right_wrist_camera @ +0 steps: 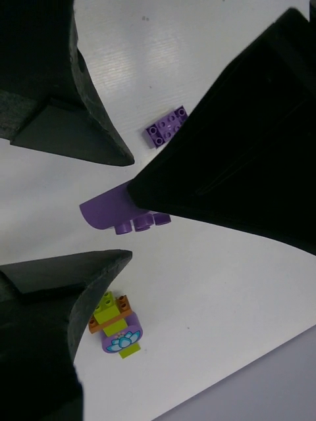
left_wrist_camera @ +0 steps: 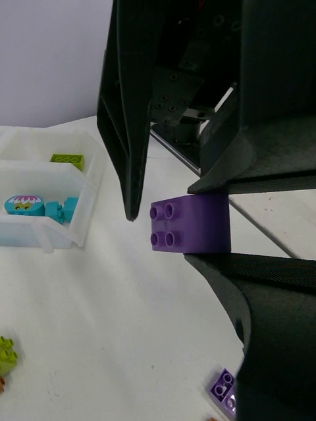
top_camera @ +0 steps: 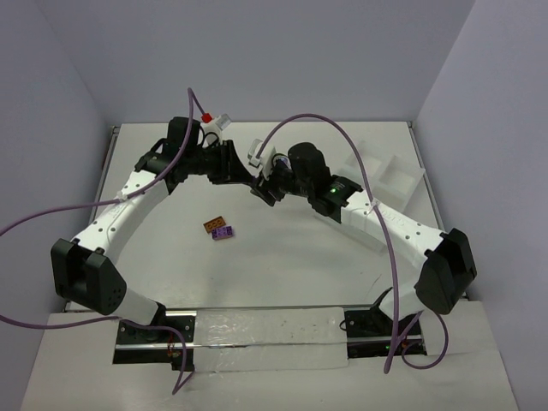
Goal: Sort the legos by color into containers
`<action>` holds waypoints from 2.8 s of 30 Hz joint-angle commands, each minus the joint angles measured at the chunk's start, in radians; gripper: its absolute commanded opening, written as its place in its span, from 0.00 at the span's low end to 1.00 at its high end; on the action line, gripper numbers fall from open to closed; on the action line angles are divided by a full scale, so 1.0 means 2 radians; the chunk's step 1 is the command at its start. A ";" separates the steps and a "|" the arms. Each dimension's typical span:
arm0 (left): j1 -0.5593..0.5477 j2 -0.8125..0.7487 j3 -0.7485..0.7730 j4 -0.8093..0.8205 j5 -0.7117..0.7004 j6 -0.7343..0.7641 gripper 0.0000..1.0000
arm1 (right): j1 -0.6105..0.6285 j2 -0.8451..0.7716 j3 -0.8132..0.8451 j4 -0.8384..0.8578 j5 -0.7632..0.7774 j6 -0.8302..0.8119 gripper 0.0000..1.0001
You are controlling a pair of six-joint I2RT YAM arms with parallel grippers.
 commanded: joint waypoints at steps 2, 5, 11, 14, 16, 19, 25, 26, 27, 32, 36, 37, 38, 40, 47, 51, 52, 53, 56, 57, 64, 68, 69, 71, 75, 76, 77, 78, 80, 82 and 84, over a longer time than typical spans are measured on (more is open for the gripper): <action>0.002 -0.015 -0.002 0.015 0.016 0.000 0.00 | 0.004 0.011 0.011 0.047 -0.013 0.007 0.51; 0.002 -0.015 -0.002 0.014 0.017 0.004 0.00 | 0.004 0.010 0.006 0.056 -0.014 0.015 0.42; 0.002 -0.022 -0.003 0.022 0.016 0.008 0.00 | 0.004 0.010 -0.001 0.057 -0.010 0.016 0.17; 0.002 -0.023 0.002 0.018 -0.005 0.003 0.28 | 0.004 0.008 -0.008 0.056 -0.006 0.016 0.00; 0.002 -0.028 -0.002 0.026 -0.023 -0.005 0.68 | 0.004 0.005 -0.013 0.058 -0.003 0.017 0.00; 0.002 -0.036 -0.008 0.035 -0.039 -0.006 0.99 | 0.003 0.003 -0.026 0.063 0.001 0.022 0.00; 0.021 -0.040 0.010 0.009 -0.196 -0.015 0.99 | -0.033 -0.014 -0.062 0.085 -0.003 0.109 0.00; 0.034 -0.046 0.010 0.005 -0.220 -0.018 0.99 | -0.054 -0.023 -0.069 0.089 0.001 0.130 0.00; 0.044 -0.052 0.008 0.002 -0.237 -0.019 0.99 | -0.072 -0.032 -0.078 0.093 0.006 0.155 0.00; 0.089 -0.075 -0.016 0.005 -0.233 -0.024 0.99 | -0.163 -0.073 -0.112 0.083 0.060 0.278 0.00; 0.098 -0.075 -0.026 0.000 -0.225 -0.022 0.99 | -0.237 -0.083 -0.120 0.033 0.132 0.370 0.00; 0.098 -0.075 -0.026 -0.001 -0.225 -0.022 0.99 | -0.250 -0.087 -0.125 0.027 0.157 0.396 0.00; 0.098 -0.075 -0.030 -0.004 -0.227 -0.021 0.99 | -0.264 -0.091 -0.130 0.024 0.190 0.424 0.00; 0.098 -0.078 -0.035 -0.009 -0.232 -0.016 0.99 | -0.303 -0.098 -0.142 0.021 0.193 0.471 0.00; 0.098 -0.099 -0.048 -0.015 -0.243 -0.014 0.99 | -0.342 -0.078 -0.086 -0.060 0.316 0.490 0.00; 0.098 -0.101 -0.055 -0.012 -0.238 -0.016 0.99 | -0.356 -0.063 -0.069 -0.074 0.335 0.478 0.00; 0.098 -0.100 -0.055 -0.011 -0.236 -0.016 0.99 | -0.364 -0.061 -0.066 -0.075 0.337 0.476 0.00; 0.098 -0.099 -0.055 -0.011 -0.235 -0.016 0.99 | -0.365 -0.061 -0.066 -0.073 0.336 0.474 0.00; 0.098 -0.098 -0.058 -0.015 -0.235 -0.013 0.99 | -0.394 -0.056 -0.069 -0.064 0.332 0.464 0.00; 0.098 -0.098 -0.060 -0.016 -0.235 -0.011 0.99 | -0.399 -0.053 -0.069 -0.062 0.335 0.462 0.00; 0.098 -0.101 -0.064 -0.025 -0.250 -0.005 0.99 | -0.444 -0.034 -0.063 -0.059 0.321 0.462 0.00; 0.099 -0.104 -0.075 -0.027 -0.257 -0.007 0.99 | -0.451 -0.027 -0.062 -0.058 0.303 0.467 0.00; 0.099 -0.104 -0.076 -0.027 -0.258 -0.008 0.99 | -0.451 -0.026 -0.063 -0.058 0.300 0.467 0.00; 0.099 -0.103 -0.075 -0.027 -0.259 -0.010 0.99 | -0.452 -0.025 -0.063 -0.058 0.297 0.466 0.00; 0.099 -0.103 -0.072 -0.026 -0.263 -0.010 0.99 | -0.453 -0.020 -0.061 -0.056 0.294 0.460 0.00; 0.099 -0.102 -0.072 -0.026 -0.263 -0.010 0.99 | -0.453 -0.018 -0.060 -0.056 0.288 0.458 0.00; 0.099 -0.100 -0.072 -0.025 -0.264 -0.009 0.99 | -0.452 -0.017 -0.058 -0.056 0.281 0.455 0.00; 0.099 -0.099 -0.072 -0.027 -0.266 -0.009 0.99 | -0.453 -0.016 -0.053 -0.058 0.273 0.452 0.00; 0.099 -0.096 -0.072 -0.030 -0.269 -0.009 0.99 | -0.454 -0.005 -0.040 -0.065 0.242 0.441 0.00; 0.099 -0.098 -0.074 -0.029 -0.268 -0.010 0.99 | -0.455 0.010 -0.019 -0.083 0.236 0.431 0.00; 0.099 -0.101 -0.079 -0.022 -0.264 -0.009 0.99 | -0.456 0.021 0.001 -0.104 0.256 0.433 0.00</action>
